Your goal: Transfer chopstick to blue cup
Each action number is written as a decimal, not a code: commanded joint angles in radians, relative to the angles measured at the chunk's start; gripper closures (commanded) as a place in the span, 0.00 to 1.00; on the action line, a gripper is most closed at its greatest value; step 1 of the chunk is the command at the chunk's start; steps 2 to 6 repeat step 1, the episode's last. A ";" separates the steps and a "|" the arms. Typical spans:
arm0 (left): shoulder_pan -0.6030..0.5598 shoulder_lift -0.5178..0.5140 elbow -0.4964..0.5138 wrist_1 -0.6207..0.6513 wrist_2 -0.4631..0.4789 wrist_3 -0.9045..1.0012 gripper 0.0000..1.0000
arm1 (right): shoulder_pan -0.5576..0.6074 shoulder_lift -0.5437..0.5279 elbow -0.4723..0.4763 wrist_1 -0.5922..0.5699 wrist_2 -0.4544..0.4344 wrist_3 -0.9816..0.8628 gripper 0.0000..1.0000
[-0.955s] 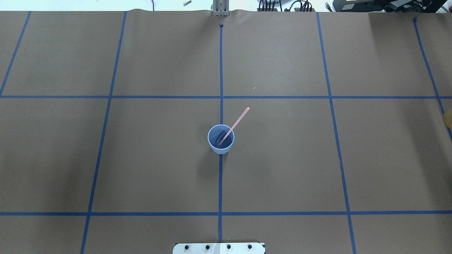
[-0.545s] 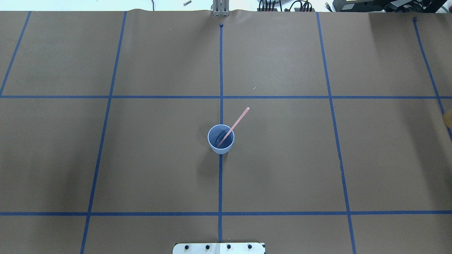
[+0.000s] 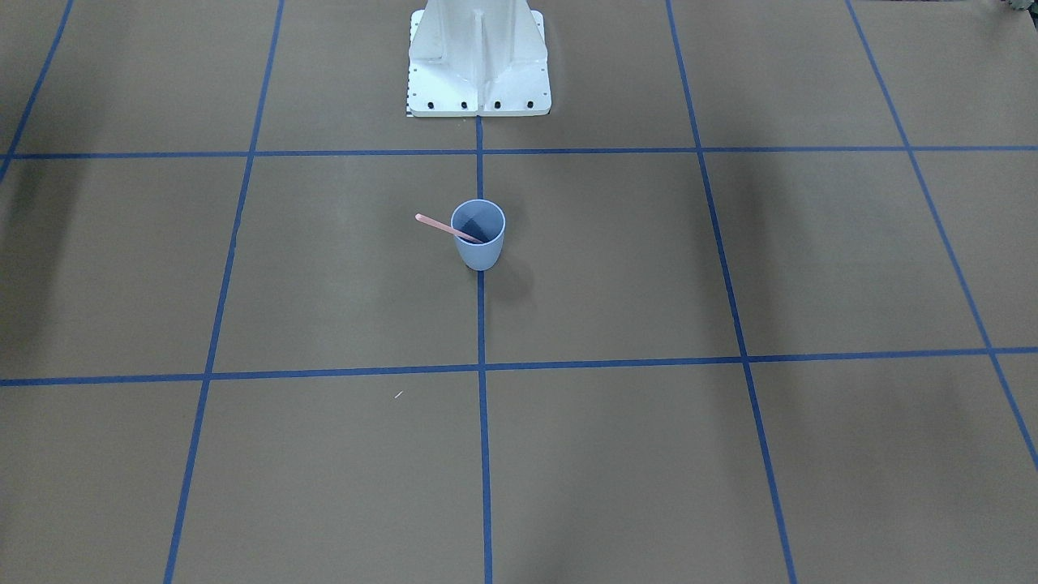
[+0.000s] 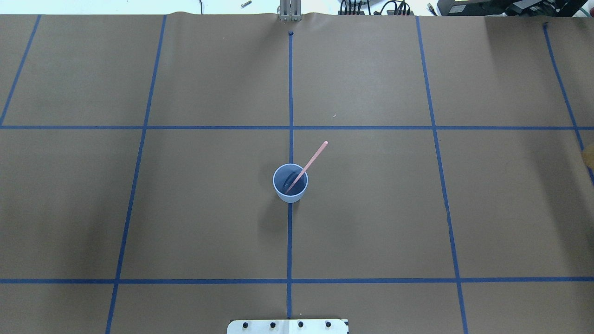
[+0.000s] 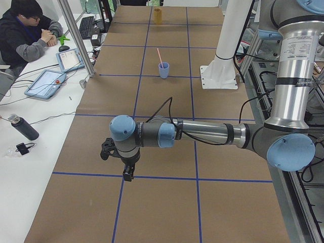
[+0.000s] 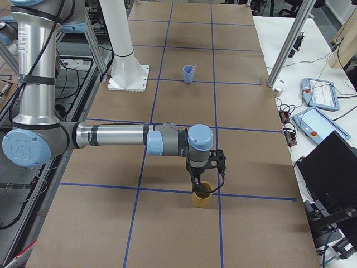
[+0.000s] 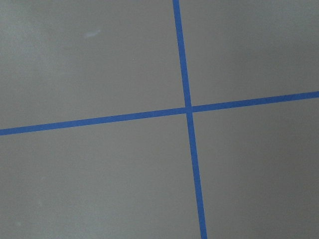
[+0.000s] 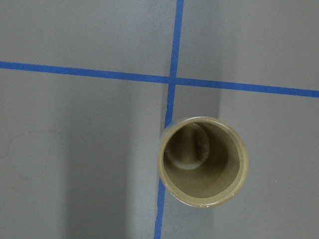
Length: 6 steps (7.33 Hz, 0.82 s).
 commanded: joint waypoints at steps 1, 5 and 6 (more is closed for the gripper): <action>0.000 0.000 0.000 0.000 0.000 0.000 0.01 | 0.000 -0.001 -0.001 0.000 0.000 0.000 0.00; 0.000 0.000 0.000 0.000 0.000 0.000 0.01 | 0.000 -0.001 -0.001 0.000 0.000 0.000 0.00; 0.000 0.000 0.000 0.000 0.000 0.000 0.01 | 0.000 -0.001 -0.001 0.000 0.000 0.000 0.00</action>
